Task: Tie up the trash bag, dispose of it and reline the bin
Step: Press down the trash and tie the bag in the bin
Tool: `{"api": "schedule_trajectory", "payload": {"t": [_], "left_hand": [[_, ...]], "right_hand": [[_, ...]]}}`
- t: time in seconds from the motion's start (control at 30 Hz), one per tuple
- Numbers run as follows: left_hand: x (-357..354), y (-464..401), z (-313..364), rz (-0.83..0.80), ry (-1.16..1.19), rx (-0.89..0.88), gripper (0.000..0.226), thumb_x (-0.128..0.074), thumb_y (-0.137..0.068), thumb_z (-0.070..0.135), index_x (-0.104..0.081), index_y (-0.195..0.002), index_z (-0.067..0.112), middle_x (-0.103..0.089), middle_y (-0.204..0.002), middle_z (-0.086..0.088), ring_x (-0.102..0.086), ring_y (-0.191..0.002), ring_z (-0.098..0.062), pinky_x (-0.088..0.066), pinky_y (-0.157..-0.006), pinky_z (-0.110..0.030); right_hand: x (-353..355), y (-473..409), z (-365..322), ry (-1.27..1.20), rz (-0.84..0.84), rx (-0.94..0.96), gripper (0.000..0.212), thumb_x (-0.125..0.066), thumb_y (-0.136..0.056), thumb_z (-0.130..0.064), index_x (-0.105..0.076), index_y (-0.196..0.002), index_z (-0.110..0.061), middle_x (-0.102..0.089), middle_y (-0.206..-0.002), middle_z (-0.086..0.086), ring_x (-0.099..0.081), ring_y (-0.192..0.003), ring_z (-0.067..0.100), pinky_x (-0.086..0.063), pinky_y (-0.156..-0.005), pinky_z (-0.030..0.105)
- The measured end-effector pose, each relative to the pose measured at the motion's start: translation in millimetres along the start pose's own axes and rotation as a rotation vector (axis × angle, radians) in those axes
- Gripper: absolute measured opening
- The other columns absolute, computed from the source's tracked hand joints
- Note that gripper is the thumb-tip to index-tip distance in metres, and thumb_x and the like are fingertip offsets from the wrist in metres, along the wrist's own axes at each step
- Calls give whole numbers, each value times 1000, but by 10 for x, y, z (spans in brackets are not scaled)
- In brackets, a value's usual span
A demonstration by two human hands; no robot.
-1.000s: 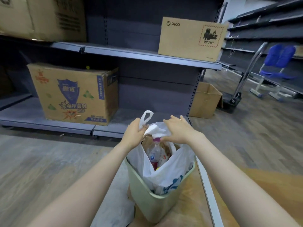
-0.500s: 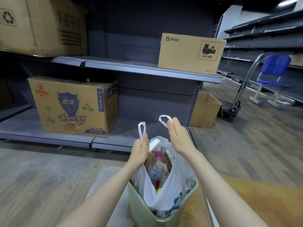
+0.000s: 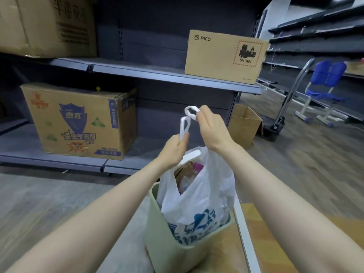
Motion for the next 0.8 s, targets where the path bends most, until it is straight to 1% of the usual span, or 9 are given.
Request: {"api": "schedule_trajectory", "payload": {"t": [0.07,0.2,0.3,0.4,0.47,0.6,0.67,0.73,0.8], "left_hand": [[113,-18,-15,35,-11,-6,48,-26,-103,34,-32,-61,13,-32,-52,0,-28,-51,-17,-28,-57,-36],[209,61,-170,29,-103,14,47,-27,-103,32,-34,-61,13,-34,-52,1,-31,-52,-18,-31,-59,-37],[296,47,-171,83,-19,13,47,-27,-104,29,-32,-59,15,-31,-50,1,-27,-50,-16,-30,-58,-37],[203,123,-206,62,-50,4,48,-27,-103,31,-34,-60,13,-32,-52,2,-29,-51,-16,-31,-58,-37],[134,186,-273,76,-85,24,49,-27,-103,33,-37,-59,17,-34,-51,2,-31,-49,-14,-31,-56,-36],[137,276,-439,90,-83,61,46,-27,-103,36,-53,-73,14,-45,-55,3,-41,-49,-11,-34,-50,-27],[180,298,-511,51,-137,0,31,-33,-97,20,-59,-95,4,-62,-74,-6,-60,-69,-22,-50,-61,-42],[224,329,-522,21,-237,-23,29,-34,-92,9,-60,-103,3,-67,-91,-11,-63,-85,-28,-53,-75,-48],[286,355,-523,-1,-251,-31,26,-34,-99,11,-60,-97,9,-65,-86,-4,-62,-80,-20,-52,-70,-38]], "right_hand": [[77,-62,-8,17,32,28,25,-28,-101,-20,-40,-84,-6,-35,-57,1,-31,-51,19,-23,-52,33],[-58,25,70,183,-65,61,22,-31,-100,-19,-49,-93,-8,-53,-69,8,-50,-63,30,-35,-56,38],[-48,-46,17,39,-1,33,27,-38,-99,-16,-64,-96,-12,-60,-76,2,-56,-72,23,-43,-66,35],[-182,-6,-16,-131,-127,-100,32,-39,-98,-16,-66,-116,-21,-67,-97,-4,-61,-67,17,-49,-72,28],[-344,100,-26,-211,-249,-161,33,-39,-94,-23,-69,-108,-22,-68,-103,-3,-63,-57,17,-52,-78,35],[-597,241,-80,-276,-379,-152,38,-46,-78,-46,-54,-68,-10,-58,-71,6,-57,-58,18,-49,-73,39],[-723,270,-81,-224,-394,-149,55,-52,-77,-61,-41,-65,-9,-44,-63,6,-51,-60,16,-40,-63,33],[-849,259,-92,-142,-365,-123,58,-49,-81,-61,-40,-67,-6,-41,-64,4,-47,-61,18,-36,-61,32],[-957,234,-106,-97,-315,-112,45,-45,-92,-47,-52,-68,-10,-56,-65,4,-54,-63,22,-46,-66,36]]}}
Point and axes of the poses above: each hand's wrist, its own y-axis away from the middle knuckle, its own x-axis out of the back of the hand, z = x × y, the point moved 3 cm from there along -y, towards the middle knuckle
